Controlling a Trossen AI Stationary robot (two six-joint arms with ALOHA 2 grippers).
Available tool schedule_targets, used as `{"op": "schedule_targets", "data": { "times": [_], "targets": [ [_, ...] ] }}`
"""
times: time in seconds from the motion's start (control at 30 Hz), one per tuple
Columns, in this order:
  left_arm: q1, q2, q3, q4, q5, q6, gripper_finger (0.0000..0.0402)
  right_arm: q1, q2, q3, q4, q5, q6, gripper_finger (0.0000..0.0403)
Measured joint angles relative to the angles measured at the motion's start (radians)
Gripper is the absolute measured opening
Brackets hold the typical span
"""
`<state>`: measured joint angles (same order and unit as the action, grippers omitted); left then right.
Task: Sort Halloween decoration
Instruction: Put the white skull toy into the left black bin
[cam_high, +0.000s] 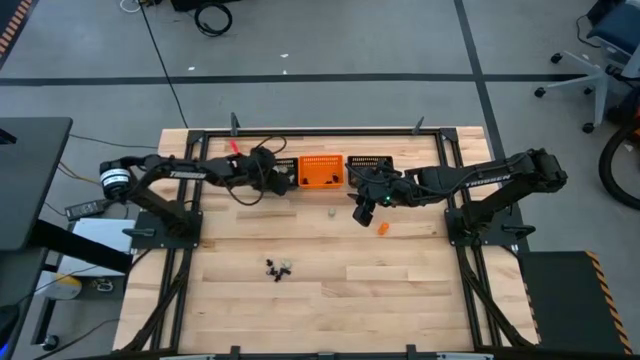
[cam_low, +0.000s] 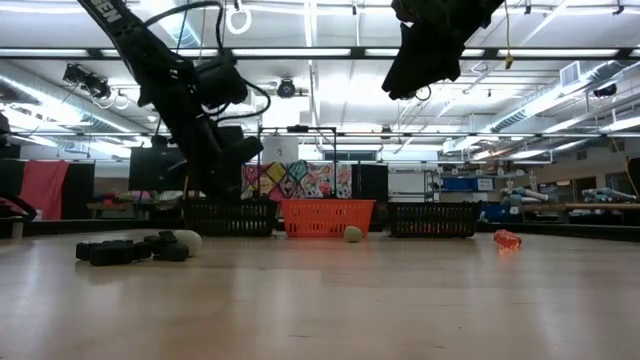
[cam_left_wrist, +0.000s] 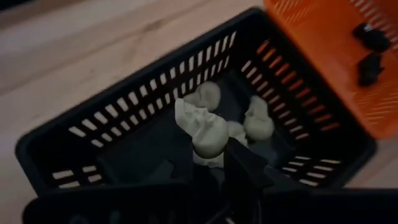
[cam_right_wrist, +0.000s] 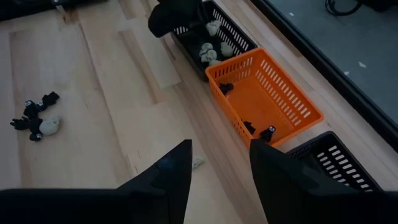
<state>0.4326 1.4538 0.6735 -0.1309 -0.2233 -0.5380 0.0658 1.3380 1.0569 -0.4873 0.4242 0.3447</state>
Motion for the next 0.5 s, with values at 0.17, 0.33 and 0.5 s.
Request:
{"op": "schedule_targets", "data": {
  "times": [0.17,0.33,0.5],
  "targets": [
    [0.009,0.016,0.0,-0.005,0.018,-0.035,0.0052,-0.001,0.0,0.0,0.0,0.0,0.0,0.0165],
    [0.009,0.016,0.0,-0.002,0.044,-0.035,0.0055,-0.003,0.0,0.0,0.0,0.001,0.0,0.0165],
    [0.009,0.016,0.0,-0.003,0.06,-0.036,0.0096,-0.004,0.0,0.0,0.0,0.001,0.0,0.0165]
  ]
}}
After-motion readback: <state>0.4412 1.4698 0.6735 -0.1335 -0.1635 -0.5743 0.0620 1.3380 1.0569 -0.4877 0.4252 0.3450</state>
